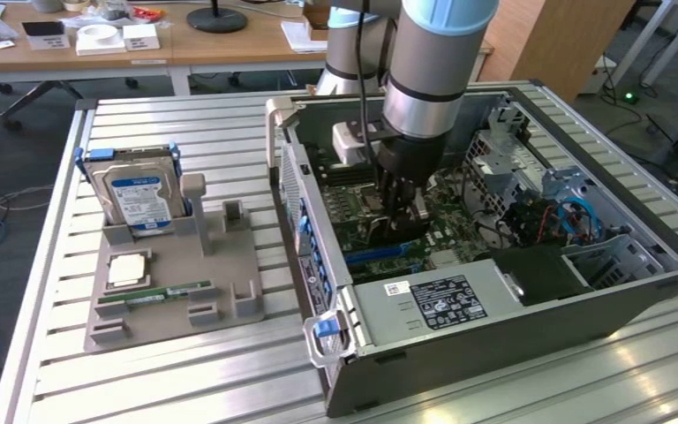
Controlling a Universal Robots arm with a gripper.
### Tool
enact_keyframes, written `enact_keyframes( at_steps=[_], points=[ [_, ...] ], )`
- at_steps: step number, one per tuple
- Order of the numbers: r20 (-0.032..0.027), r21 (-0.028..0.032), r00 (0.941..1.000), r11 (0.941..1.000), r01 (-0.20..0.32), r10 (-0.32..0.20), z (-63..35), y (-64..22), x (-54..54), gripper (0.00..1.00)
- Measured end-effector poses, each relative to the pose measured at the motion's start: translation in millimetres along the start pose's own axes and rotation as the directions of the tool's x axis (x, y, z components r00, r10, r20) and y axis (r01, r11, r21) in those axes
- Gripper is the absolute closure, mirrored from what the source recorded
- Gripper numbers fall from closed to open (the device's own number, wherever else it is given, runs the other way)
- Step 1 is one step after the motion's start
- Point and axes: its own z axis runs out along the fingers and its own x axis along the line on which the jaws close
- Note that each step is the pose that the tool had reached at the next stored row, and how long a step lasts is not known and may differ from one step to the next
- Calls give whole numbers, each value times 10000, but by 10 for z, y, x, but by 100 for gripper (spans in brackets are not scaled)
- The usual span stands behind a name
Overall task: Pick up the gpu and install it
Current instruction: 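Insert the gpu into the slot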
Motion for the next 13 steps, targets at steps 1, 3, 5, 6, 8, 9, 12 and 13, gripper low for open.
enact_keyframes(
  at_steps=[1,3,5,6,8,9,12,13],
  points=[
    [0,0,10000,10000,1,-1,3,0,0,74],
    [0,-1,10000,10000,3,-3,8,1,0,74],
    [0,0,10000,10000,8,-8,15,1,0,74],
    [0,-1,10000,10000,10,-10,17,2,0,74],
    [0,0,10000,10000,15,-15,23,2,0,74],
    [1,0,10000,10000,17,-17,26,2,0,74],
    [-1,-1,10000,10000,24,-24,32,2,1,74],
    [0,-1,10000,10000,25,-25,34,3,0,74]
  ],
)
